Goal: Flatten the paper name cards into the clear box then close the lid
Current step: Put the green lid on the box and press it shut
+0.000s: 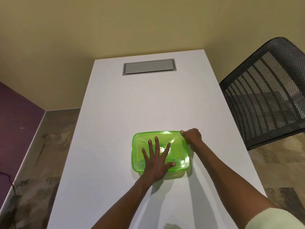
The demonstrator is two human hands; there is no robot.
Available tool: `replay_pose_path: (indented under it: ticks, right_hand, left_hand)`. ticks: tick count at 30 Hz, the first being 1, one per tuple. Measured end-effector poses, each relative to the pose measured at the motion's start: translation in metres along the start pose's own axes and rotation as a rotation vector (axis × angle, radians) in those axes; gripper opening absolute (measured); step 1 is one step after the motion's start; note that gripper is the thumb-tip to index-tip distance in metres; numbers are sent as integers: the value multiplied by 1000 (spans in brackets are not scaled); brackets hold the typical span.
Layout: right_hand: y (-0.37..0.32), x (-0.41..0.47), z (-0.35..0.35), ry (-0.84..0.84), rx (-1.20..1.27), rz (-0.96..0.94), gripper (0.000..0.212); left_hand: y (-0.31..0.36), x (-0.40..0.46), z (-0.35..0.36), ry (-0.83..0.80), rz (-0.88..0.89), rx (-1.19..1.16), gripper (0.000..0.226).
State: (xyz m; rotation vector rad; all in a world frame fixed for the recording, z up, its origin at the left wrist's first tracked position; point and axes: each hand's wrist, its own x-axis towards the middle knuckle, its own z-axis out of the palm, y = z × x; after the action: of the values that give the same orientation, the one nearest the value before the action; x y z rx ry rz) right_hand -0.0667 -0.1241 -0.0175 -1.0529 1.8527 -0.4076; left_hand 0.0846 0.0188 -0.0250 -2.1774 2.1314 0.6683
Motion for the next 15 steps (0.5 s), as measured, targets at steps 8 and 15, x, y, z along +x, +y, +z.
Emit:
replay_pose_path:
  ticks: [8,15]
  right_hand:
    - [-2,3,4,0,-35,44,44]
    - [-1,-6,2,35,-49,-23,31]
  left_hand:
    - [-1,2,1,-3,17,-13,88]
    - [-1,1,-1,20,31,-41,87]
